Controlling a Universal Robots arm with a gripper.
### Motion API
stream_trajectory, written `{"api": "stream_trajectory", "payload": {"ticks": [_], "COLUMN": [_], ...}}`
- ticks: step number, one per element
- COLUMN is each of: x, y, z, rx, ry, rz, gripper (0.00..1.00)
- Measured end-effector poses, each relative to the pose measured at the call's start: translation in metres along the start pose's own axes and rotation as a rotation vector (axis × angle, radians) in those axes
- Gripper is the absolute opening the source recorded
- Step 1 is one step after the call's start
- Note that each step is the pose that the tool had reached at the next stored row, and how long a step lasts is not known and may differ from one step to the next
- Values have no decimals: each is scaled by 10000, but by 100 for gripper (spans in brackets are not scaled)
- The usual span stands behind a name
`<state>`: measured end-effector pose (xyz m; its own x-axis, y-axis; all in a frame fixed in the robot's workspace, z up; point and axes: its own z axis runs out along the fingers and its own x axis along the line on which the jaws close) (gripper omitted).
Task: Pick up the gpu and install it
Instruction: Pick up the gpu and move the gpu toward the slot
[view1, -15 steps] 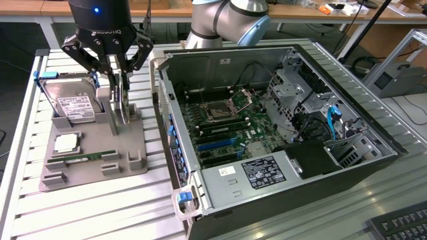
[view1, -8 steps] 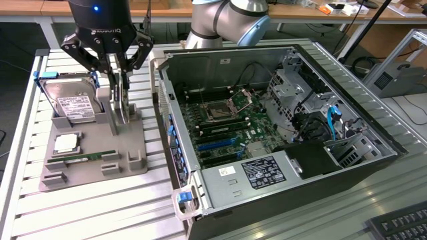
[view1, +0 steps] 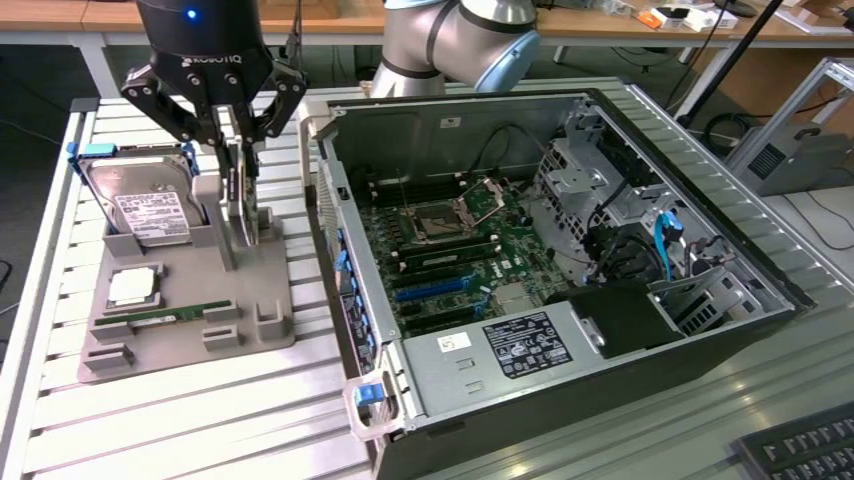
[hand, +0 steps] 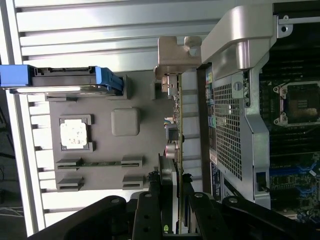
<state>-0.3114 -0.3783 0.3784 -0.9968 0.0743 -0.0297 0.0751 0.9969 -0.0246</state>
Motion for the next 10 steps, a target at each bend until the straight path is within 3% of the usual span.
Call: {"api": "stream_trajectory", "payload": {"ticks": [10], "x": [0], "y": [0], "z": [-17], "rx": [1], "ry": [0], "rz": [1], "gripper": [27]}}
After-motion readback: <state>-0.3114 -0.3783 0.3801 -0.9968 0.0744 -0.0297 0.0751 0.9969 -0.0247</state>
